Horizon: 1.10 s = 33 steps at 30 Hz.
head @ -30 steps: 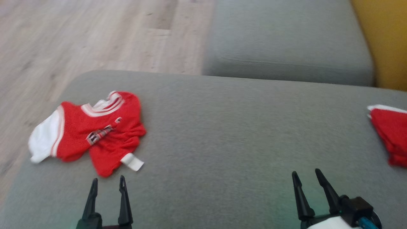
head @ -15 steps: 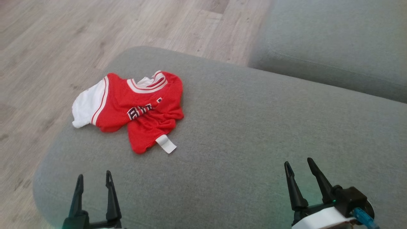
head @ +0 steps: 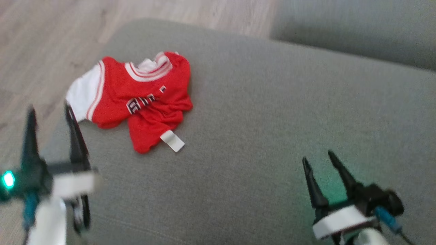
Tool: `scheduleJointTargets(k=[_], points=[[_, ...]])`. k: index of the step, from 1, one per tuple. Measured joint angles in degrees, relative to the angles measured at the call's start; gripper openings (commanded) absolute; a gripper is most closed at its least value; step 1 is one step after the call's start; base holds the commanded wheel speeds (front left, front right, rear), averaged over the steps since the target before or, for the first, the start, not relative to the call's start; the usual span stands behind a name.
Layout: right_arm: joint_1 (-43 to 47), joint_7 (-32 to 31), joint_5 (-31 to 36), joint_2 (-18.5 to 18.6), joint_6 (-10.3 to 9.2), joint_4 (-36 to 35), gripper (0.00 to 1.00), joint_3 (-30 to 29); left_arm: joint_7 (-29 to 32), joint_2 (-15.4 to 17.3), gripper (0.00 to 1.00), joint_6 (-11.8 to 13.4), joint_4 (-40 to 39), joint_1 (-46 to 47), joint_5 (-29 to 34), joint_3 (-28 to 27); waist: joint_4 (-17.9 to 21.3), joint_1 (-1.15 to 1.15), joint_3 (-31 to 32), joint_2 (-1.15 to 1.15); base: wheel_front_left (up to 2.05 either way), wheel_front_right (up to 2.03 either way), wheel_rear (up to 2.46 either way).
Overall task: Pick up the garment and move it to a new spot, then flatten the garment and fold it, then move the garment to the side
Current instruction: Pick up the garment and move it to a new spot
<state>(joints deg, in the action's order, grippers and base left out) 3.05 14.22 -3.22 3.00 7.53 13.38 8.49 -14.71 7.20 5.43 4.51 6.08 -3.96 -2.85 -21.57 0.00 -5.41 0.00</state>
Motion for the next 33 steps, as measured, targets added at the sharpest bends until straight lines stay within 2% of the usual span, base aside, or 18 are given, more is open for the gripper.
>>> scheduleJointTargets(k=[3,6,13,16,17,20,24,25,26,27,29,33], points=[[-3.61,0.0,0.79,2.4,0.0,-0.77,1.0,0.62,-0.02,1.87,1.0,-1.68,4.11,9.5,0.18,-0.31,0.78,-0.01,-3.59,0.0,0.0,0.0,0.0],[-7.17,0.0,1.25,5.25,0.0,-1.77,1.0,0.87,0.29,3.82,1.0,-3.72,13.12,19.41,0.48,0.22,1.58,-0.01,-7.42,0.0,0.0,0.0,0.0],[-10.94,0.15,1.89,9.24,0.0,-3.68,1.0,0.58,11.29,3.56,1.0,-8.1,38.52,39.91,-2.88,1.04,3.16,-0.02,-15.51,0.0,0.0,0.0,0.0],[-11.32,0.15,2.59,10.5,0.0,-4.44,1.0,1.29,14.58,3.44,1.0,-9.57,47.54,45.36,-3.75,1.36,3.71,-0.01,-18.42,0.0,0.0,0.0,0.0],[-11.32,0.15,2.59,10.5,0.0,-4.44,1.0,1.29,14.58,3.44,1.0,-9.57,47.54,45.36,-3.75,1.36,3.71,-0.01,-18.42,0.0,0.0,0.0,0.0],[-12.72,0.19,2.81,11.29,0.0,-5.86,1.0,2.61,17.47,3.2,1.0,-10.59,55.14,48.37,-4.83,1.44,4.32,-0.01,-21.13,0.0,0.0,0.0,0.0],[-14.39,0.74,3.32,12.1,0.0,-8.17,1.0,4.21,21.19,2.45,1.0,-11.54,63.36,51.05,-8.75,0.16,5.47,0.01,-24.51,0.0,0.0,0.0,0.0],[-14.43,0.76,3.32,12.16,0.0,-8.58,1.0,4.3,21.92,2.58,0.97,-11.59,64.21,51.93,-8.79,0.03,5.68,0.01,-24.96,0.0,0.0,0.0,0.0],[-14.46,0.92,3.32,12.16,0.0,-8.89,1.0,4.35,22.59,2.57,0.38,-11.95,64.81,52.9,-9.39,-0.32,5.87,0.02,-25.3,0.0,0.0,0.0,0.0],[-14.49,1.0,3.32,12.16,0.0,-9.06,1.0,4.46,23.03,2.47,0.0,-12.1,65.27,53.68,-10.33,-0.52,6.07,0.01,-25.47,0.0,0.0,0.0,0.0],[-14.62,1.0,3.58,12.16,0.0,-8.8,1.0,4.77,23.29,2.08,0.0,-12.51,65.41,54.33,-11.26,0.09,6.23,0.01,-25.14,0.0,0.0,0.0,0.0],[-15.35,0.99,3.92,12.02,0.0,-6.55,1.0,5.93,18.28,3.1,0.0,-12.54,63.78,53.0,-9.26,7.78,6.42,-0.01,-23.08,0.0,0.0,0.0,0.0]])
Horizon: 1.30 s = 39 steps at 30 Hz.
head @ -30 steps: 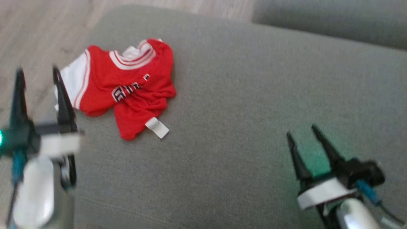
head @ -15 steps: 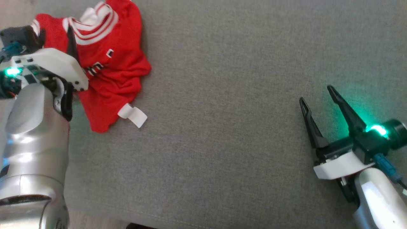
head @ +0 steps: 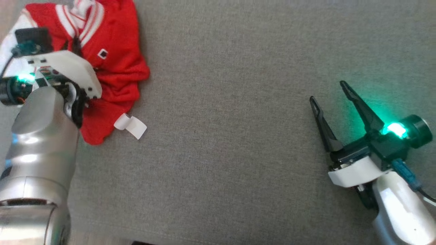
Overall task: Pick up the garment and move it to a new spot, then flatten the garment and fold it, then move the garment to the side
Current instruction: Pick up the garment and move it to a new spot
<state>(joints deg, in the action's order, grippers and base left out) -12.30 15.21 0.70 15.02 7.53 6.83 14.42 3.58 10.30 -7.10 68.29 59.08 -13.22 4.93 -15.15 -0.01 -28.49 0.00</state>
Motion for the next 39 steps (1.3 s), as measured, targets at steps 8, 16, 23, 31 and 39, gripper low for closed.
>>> scheduleJointTargets(k=[8,16,23,31,39], points=[[2.5,-0.18,-0.7,-4.41,0.0,3.46,1.0,2.35,-11.95,5.33,0.0,-0.48,-3.69,0.81,3.72,8.65,2.04,0.01,8.16,0.0,0.0,0.0,0.0],[10.61,-0.19,-2.21,-7.53,0.0,3.75,1.0,1.37,-13.19,3.37,0.0,-0.48,-9.05,2.52,0.04,17.25,6.32,0.02,18.73,0.0,0.0,0.0,0.0],[13.89,-0.19,-2.23,-8.84,0.0,2.97,1.0,0.16,-11.89,3.07,0.0,-0.48,-16.97,2.25,-7.56,24.63,14.74,0.02,24.02,0.0,0.0,0.0,0.0],[15.52,-0.3,-2.72,-9.36,0.0,2.27,1.0,0.04,-10.21,1.05,0.0,-0.48,-24.04,-2.16,-15.9,28.64,25.09,0.02,26.99,0.0,0.0,0.0,0.0],[15.3,-0.36,-2.75,-10.51,0.0,2.03,1.0,0.77,-12.45,-2.91,0.0,-0.09,-24.08,-9.16,-16.01,32.29,30.8,0.02,25.45,0.01,0.0,0.0,0.0]])
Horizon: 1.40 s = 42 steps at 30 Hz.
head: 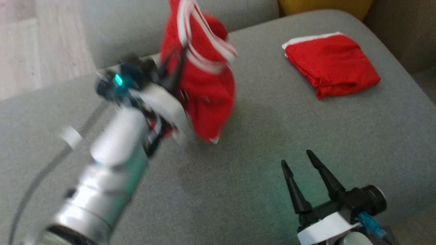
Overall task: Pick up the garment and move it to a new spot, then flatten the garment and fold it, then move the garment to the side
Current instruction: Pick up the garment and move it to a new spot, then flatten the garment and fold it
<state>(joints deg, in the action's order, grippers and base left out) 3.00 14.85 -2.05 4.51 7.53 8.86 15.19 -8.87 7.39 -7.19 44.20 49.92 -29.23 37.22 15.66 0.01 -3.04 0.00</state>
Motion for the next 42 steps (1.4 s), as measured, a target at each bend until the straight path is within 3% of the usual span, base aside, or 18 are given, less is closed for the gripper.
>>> scheduleJointTargets(k=[6,7,8,14,19,24,30,42], points=[[-2.31,-0.01,-0.78,-0.8,0.0,0.33,1.0,2.76,-4.0,-2.58,0.0,0.12,4.9,-12.04,-1.04,2.63,1.2,-0.02,-4.06,0.0,0.0,0.0,0.0],[-2.91,-0.01,-0.96,-0.9,0.0,0.37,1.0,2.76,-4.52,-2.54,0.29,0.12,5.42,-13.57,-1.02,2.98,1.25,-0.02,-4.6,0.0,0.0,0.0,0.0],[-3.37,-0.01,-0.98,-0.94,0.0,0.44,1.0,2.7,-4.93,-2.57,1.0,0.12,5.69,-14.55,-1.03,3.02,1.21,-0.02,-5.05,0.0,0.0,0.0,0.0],[-3.36,-0.05,-1.07,-1.09,0.0,1.75,1.0,0.79,-5.43,-3.49,1.0,4.27,-2.74,-16.7,0.85,-3.2,-1.67,-0.02,-4.83,0.0,0.0,0.0,0.0],[-1.64,-0.05,-1.94,-1.19,0.0,2.63,1.0,-0.88,-5.57,-4.22,1.0,5.73,-9.96,-27.99,1.78,-9.26,-5.64,-0.01,-2.03,0.0,0.0,0.0,0.0],[0.87,-0.07,-2.56,-1.3,0.0,3.22,1.0,-3.16,-5.58,-3.85,1.0,10.69,-22.13,-36.9,12.57,-14.86,-10.78,0.0,1.01,0.0,0.0,0.0,0.0],[1.18,-0.07,-2.38,-1.38,0.0,4.56,1.0,-4.28,-5.76,-3.86,1.0,14.55,-32.67,-45.98,18.39,-22.95,-16.09,0.0,4.66,0.0,0.0,0.0,0.0],[7.12,-0.07,-2.61,-1.85,0.0,6.0,1.0,-10.46,-5.76,-4.09,1.0,16.47,-38.23,-61.87,21.38,-26.26,-20.52,0.0,10.4,0.0,0.0,0.0,0.0]])
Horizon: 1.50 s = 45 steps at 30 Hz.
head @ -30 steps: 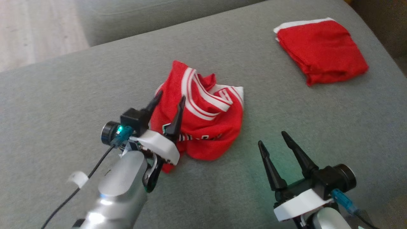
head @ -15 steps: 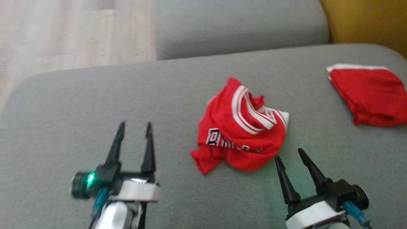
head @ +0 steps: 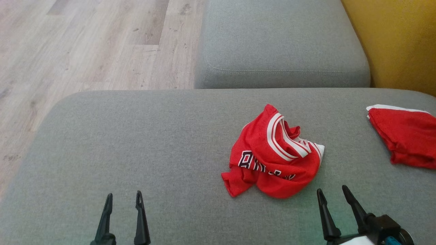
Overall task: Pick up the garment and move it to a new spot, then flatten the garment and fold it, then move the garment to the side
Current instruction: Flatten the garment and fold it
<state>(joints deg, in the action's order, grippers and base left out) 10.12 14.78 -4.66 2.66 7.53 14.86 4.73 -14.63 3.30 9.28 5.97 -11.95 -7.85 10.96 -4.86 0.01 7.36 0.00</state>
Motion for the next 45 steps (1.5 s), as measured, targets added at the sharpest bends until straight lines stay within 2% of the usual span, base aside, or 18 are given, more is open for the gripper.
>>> scheduleJointTargets(k=[3,12,45], points=[[-0.02,0.0,-0.35,-0.1,0.0,0.05,1.0,0.07,0.0,0.0,1.0,0.29,-0.46,-0.21,0.92,0.33,-0.12,0.0,0.28,0.0,0.0,0.0,0.0],[0.01,0.0,-1.38,-0.1,0.0,0.0,1.0,0.56,0.0,0.0,1.0,-2.26,-0.51,-0.24,2.89,1.67,0.25,0.0,0.41,0.0,0.0,0.0,0.0],[0.19,0.0,-1.89,-0.1,0.0,-0.04,1.0,1.07,0.0,-0.01,1.0,-1.63,2.03,-0.38,3.07,2.08,0.41,-0.01,-0.19,0.0,0.0,0.0,0.0]])
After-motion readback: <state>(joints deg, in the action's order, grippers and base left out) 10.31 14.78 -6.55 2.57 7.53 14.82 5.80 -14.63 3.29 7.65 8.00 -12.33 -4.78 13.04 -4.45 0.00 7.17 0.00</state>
